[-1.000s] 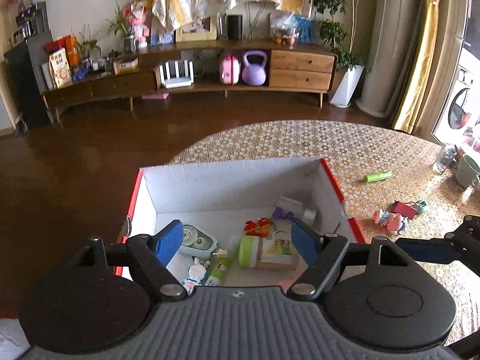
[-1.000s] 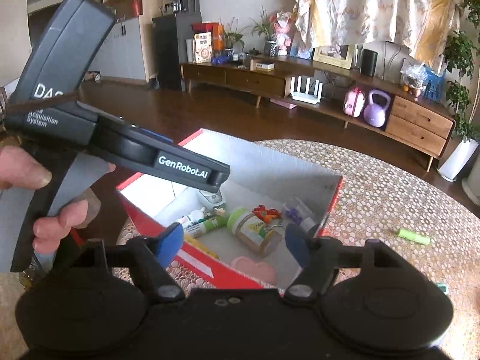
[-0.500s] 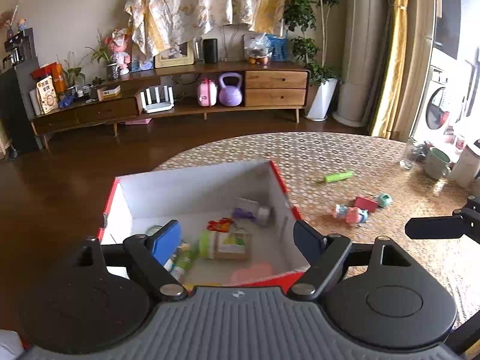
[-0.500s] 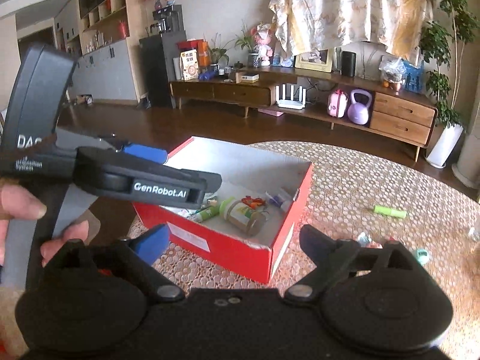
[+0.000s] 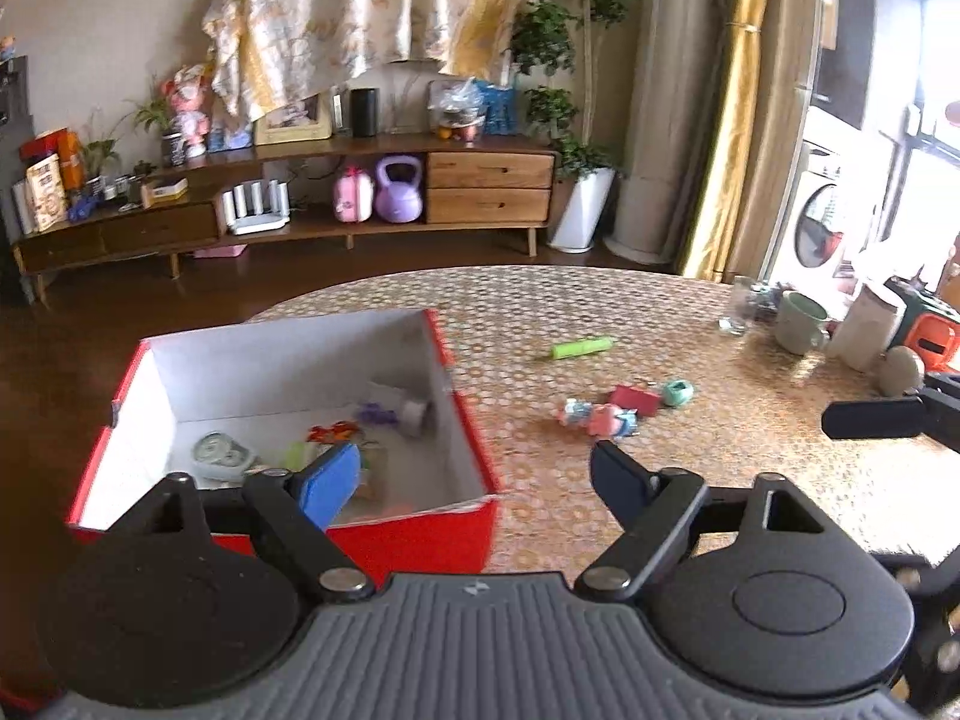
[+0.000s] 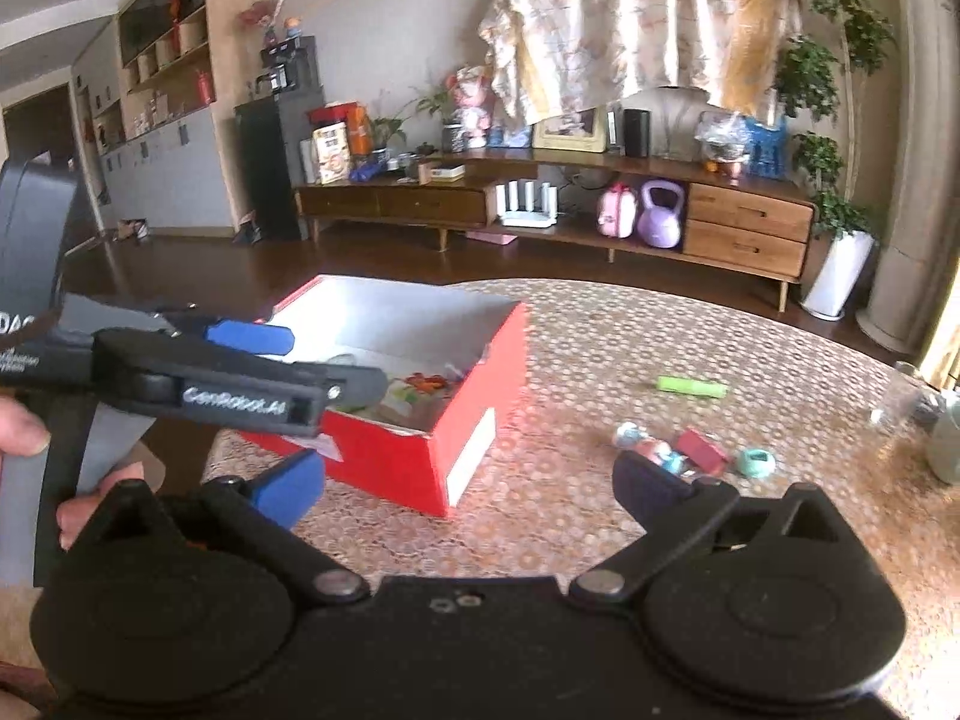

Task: Organize rigid objects
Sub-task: 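Withdraw both open tools from the red box back over the table, then grasp the pink-haired doll figurine with left tool while right tool grasps teal sharpener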

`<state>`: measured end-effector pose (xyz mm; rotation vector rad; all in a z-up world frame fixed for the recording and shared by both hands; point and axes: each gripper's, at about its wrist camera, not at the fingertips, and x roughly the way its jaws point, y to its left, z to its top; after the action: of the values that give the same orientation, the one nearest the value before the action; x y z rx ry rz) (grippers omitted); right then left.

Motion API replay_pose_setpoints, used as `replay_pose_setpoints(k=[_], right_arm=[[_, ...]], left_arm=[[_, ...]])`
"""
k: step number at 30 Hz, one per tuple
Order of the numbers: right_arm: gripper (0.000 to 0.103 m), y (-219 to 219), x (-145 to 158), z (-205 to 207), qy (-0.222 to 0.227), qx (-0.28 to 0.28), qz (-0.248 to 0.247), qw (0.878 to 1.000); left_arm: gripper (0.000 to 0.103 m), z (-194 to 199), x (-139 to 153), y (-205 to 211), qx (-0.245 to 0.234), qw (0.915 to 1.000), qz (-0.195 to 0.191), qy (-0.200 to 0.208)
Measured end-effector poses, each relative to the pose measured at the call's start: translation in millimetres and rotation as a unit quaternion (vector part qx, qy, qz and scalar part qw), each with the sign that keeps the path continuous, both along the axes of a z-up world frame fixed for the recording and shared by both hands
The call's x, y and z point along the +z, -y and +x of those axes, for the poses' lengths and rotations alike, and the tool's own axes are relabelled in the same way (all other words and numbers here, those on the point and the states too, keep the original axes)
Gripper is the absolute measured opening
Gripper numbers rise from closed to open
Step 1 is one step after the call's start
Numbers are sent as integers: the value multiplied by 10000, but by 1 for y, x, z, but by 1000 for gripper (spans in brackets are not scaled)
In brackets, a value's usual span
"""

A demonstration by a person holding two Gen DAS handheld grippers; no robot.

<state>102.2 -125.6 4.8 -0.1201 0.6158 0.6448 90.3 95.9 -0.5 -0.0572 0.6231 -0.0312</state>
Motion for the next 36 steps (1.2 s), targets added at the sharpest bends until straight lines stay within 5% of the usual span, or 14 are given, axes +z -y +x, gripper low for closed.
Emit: replay_pose_setpoints(k=[8,11,26,36], right_arm=[[103,43,-8,5,34,-233,-44,9997],[103,60,-12,9,6,-367,-76,9993],[103,135,-51,74,-374,-1014,1,9941],[102,146,-87,131,-609,-1208,-90,9908]], left_arm=[[89,12,-8,33,-307,9994,-119,109],[103,21,-13,44,-319,9992,-143,184],[103,85,-60,97,-501,9985,8,-238],[103,140,-97,120,-470,9979,167,-410]])
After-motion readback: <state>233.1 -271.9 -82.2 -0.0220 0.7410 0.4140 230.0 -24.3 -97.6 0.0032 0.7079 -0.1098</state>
